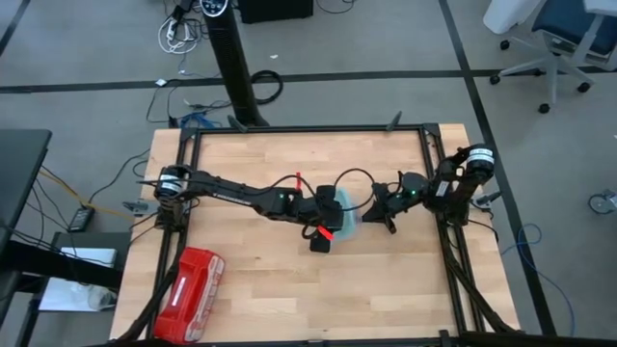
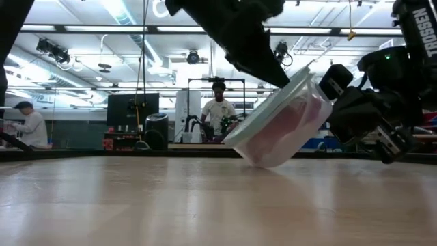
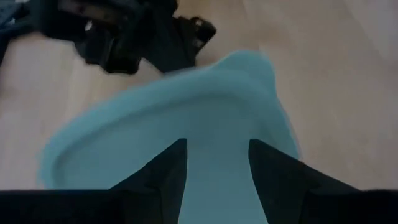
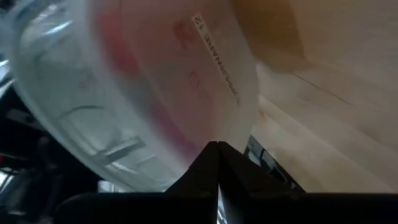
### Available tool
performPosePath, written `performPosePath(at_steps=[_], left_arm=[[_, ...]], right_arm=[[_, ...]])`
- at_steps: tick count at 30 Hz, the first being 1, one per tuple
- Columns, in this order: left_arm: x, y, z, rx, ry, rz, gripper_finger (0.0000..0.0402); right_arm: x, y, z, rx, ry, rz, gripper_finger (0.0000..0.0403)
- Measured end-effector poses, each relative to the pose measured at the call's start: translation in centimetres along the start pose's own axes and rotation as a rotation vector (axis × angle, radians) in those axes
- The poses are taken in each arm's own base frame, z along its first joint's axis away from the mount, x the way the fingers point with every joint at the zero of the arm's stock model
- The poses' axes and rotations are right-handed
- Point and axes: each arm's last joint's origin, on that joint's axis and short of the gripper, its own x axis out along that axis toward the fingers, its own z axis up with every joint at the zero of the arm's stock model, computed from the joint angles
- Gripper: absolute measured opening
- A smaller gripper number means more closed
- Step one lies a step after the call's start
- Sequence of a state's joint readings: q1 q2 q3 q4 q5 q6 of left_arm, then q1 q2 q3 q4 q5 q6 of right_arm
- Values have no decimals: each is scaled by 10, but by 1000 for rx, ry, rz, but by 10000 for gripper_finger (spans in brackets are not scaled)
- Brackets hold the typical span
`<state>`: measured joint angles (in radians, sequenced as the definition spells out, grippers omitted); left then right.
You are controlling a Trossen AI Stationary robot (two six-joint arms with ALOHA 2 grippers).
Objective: Roll bandage
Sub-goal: Close the green tupperware
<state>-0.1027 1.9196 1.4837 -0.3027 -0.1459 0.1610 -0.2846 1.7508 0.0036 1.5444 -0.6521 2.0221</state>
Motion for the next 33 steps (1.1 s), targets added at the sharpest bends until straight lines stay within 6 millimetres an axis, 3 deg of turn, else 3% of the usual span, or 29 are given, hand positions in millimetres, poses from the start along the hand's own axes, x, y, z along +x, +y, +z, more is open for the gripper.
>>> performPosePath(at_steps=[7,14,21,27,33], left_arm=[[11,11,-5,14,11,35,177],[12,24,-7,-5,18,67,177],[12,35,-11,-12,33,46,177],[12,53,-19,-34,86,54,177],[13,78,-28,-41,118,121,177]], right_arm=[[-7,7,5,15,12,29,8],[-18,18,21,15,-90,111,8],[-9,41,34,-41,-104,177,8],[-10,54,55,-33,-106,146,8],[-26,60,75,-72,-167,138,8]])
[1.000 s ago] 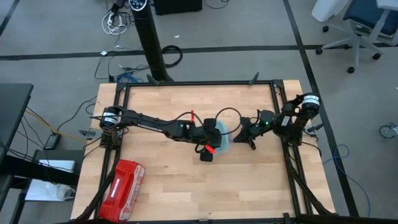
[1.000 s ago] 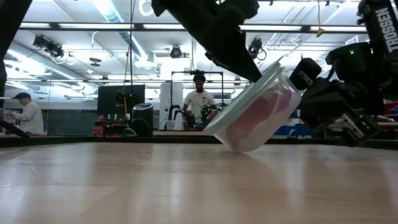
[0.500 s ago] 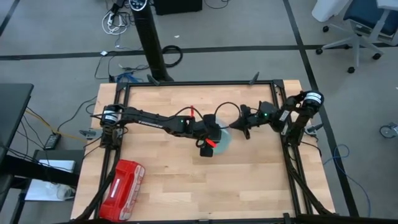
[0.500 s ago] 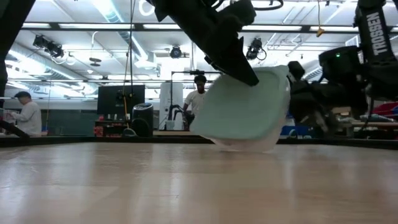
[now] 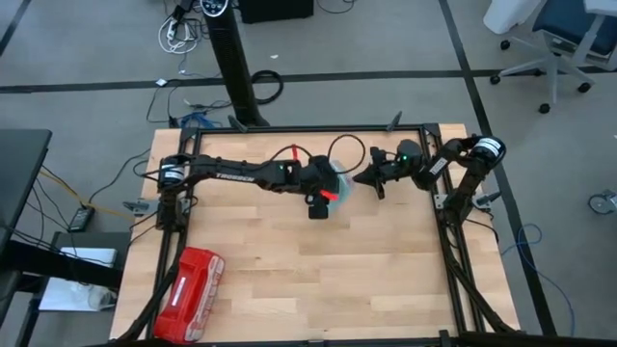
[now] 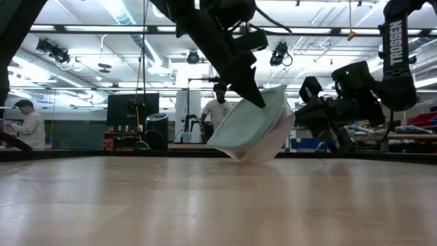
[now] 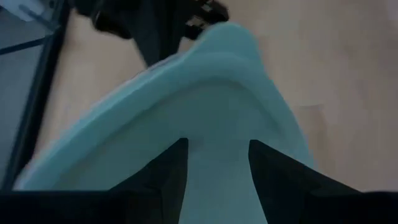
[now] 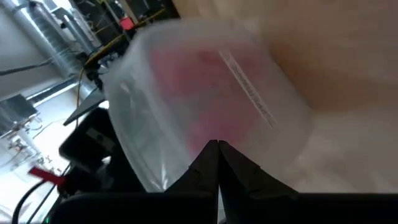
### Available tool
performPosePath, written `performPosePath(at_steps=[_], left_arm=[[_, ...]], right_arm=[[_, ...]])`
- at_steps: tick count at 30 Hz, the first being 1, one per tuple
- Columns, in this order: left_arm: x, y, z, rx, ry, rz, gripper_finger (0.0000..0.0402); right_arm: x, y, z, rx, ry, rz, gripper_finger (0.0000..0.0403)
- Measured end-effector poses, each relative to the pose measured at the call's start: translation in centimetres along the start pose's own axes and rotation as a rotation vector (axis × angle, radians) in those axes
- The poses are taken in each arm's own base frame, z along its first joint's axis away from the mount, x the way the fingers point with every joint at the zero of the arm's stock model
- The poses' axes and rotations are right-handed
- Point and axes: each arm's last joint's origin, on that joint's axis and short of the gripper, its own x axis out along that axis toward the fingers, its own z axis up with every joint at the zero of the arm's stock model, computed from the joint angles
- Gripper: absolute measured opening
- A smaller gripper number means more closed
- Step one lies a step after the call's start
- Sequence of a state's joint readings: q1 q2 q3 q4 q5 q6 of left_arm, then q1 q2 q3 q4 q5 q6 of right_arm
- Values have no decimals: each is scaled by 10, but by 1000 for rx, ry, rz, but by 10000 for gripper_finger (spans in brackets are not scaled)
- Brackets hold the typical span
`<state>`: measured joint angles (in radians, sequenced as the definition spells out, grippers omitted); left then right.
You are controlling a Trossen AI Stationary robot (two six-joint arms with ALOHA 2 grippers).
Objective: Roll bandage
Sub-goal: Close the green tupperware
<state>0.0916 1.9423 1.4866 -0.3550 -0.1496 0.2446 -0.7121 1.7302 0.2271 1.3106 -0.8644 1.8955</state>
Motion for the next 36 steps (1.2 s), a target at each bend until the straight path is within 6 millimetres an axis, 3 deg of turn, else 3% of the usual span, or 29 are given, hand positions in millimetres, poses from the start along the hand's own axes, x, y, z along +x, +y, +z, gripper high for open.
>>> performPosePath(at_steps=[8,17,27,36], left_arm=[[7,15,-9,17,28,5,177],[6,23,-9,23,11,6,177],[7,41,-9,12,-48,-19,177],[18,108,-43,-165,-131,-107,177]], right_arm=[[-21,13,14,-93,-16,77,8],[-35,29,16,-110,-7,179,8],[-4,41,2,-317,217,129,8],[22,60,-8,-393,327,146,8]])
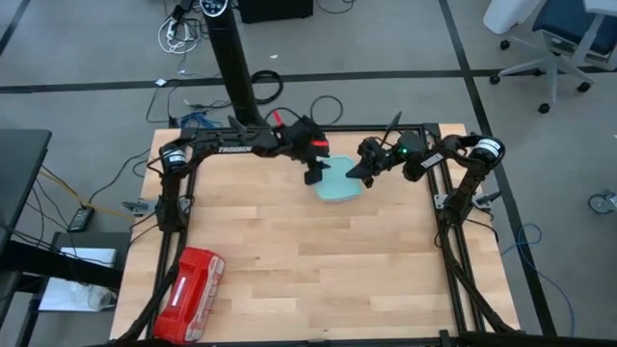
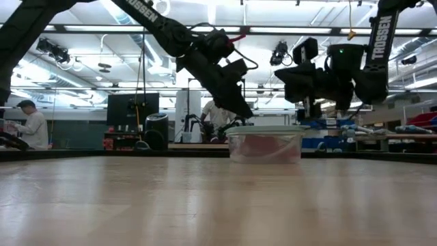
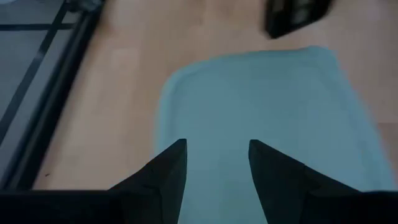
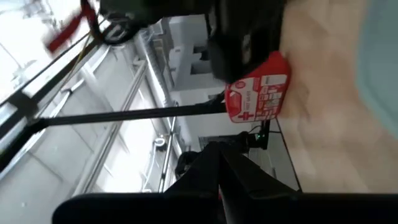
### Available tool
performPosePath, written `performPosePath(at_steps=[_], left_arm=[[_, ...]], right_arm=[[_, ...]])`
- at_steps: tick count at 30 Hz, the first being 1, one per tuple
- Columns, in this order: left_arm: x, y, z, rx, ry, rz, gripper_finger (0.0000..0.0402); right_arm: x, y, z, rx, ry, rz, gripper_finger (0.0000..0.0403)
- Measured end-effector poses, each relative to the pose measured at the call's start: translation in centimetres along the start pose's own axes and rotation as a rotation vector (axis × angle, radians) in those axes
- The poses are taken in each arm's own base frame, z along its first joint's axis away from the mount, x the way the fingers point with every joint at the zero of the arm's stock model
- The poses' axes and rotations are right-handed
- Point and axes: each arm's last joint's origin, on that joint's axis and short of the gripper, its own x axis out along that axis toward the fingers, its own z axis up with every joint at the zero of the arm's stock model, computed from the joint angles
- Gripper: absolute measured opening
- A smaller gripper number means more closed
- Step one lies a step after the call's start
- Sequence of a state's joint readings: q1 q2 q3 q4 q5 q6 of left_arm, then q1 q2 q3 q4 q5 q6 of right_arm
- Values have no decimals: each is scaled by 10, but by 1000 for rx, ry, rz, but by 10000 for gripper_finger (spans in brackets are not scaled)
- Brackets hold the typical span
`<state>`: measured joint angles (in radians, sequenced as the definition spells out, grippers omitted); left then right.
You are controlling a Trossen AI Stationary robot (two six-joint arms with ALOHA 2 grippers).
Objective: Roll bandage
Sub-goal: Close the green tupperware
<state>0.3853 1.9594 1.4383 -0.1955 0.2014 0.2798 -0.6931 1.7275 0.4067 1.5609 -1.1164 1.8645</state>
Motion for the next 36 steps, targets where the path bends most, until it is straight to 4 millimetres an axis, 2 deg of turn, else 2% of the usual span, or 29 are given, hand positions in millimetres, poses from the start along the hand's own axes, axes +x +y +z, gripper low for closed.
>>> performPosePath(at_steps=[4,9,16,23,30,36], left_arm=[[-2,13,-5,-22,2,-5,177],[7,12,-15,-32,32,-16,177],[15,7,-26,-63,86,0,177],[17,-6,-22,-118,91,-12,177],[19,-12,-20,-108,92,-7,177],[19,-13,-20,-103,90,-13,177]], right_arm=[[12,8,3,-18,36,15,8],[33,18,6,-30,94,26,8],[57,15,16,-20,149,-63,8],[58,4,12,1,175,-109,8],[47,-8,6,31,180,-132,8],[47,-3,0,-96,237,-83,8]])
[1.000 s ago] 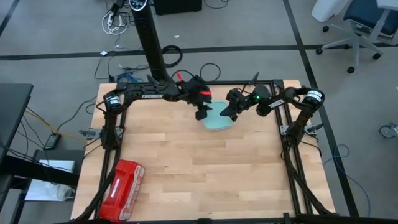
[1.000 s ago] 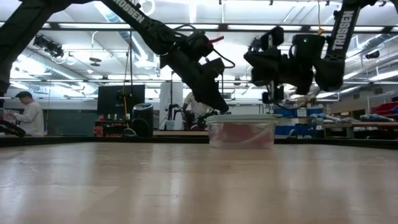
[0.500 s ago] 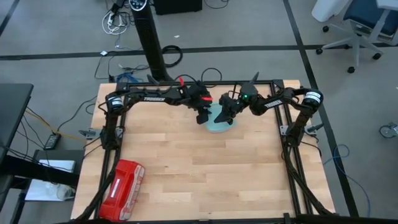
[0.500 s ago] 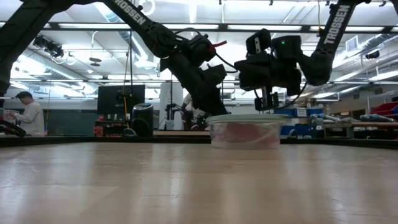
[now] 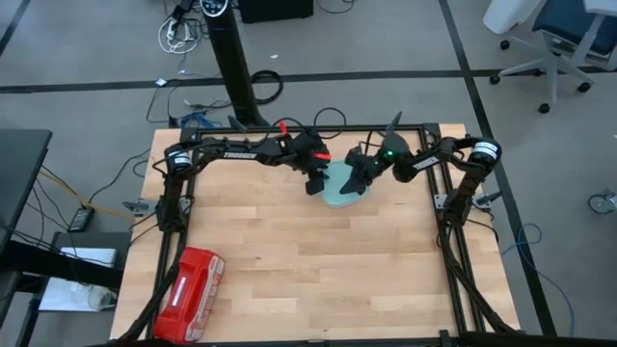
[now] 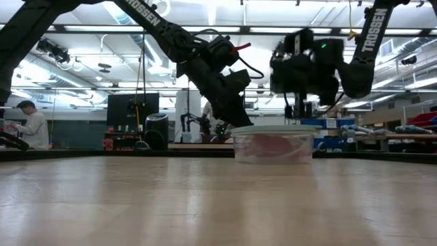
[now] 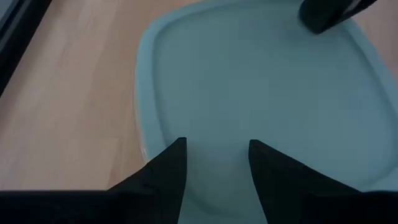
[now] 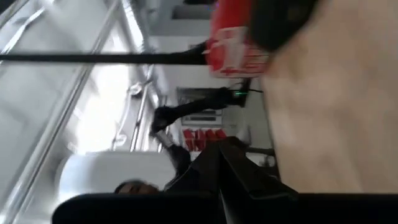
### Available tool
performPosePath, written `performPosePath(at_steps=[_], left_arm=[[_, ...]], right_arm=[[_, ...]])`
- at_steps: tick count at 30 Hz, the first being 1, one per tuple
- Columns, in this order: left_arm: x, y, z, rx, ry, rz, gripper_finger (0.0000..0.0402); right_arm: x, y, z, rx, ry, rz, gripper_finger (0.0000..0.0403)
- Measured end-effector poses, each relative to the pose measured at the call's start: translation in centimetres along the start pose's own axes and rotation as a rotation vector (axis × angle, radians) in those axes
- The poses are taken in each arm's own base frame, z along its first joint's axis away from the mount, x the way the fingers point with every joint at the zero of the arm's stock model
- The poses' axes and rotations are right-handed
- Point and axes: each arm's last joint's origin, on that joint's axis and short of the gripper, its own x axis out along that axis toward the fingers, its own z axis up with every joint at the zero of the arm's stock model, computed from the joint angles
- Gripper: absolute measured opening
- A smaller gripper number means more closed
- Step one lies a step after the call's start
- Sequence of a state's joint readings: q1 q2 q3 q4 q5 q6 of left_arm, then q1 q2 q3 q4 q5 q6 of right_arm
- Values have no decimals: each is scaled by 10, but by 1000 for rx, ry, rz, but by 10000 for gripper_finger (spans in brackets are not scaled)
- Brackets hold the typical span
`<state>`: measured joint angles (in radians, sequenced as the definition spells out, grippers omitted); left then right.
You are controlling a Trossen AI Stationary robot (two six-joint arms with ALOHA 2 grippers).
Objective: Roll bandage
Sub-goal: Close the green tupperware
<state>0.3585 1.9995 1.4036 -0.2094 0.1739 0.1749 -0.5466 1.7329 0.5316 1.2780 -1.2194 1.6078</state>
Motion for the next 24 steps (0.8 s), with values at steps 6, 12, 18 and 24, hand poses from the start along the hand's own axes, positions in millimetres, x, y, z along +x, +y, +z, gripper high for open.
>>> performPosePath(at_steps=[6,12,18,24], left_arm=[[0,-1,1,7,-18,-27,177],[0,-1,1,9,-17,-28,177],[-1,-1,3,10,-29,-34,177],[1,-1,0,5,-6,-23,177]], right_arm=[[0,33,-4,-86,11,114,8],[6,35,-6,-63,19,122,8],[-2,-35,-6,107,23,-50,8],[-1,-8,-6,38,-10,49,8]])
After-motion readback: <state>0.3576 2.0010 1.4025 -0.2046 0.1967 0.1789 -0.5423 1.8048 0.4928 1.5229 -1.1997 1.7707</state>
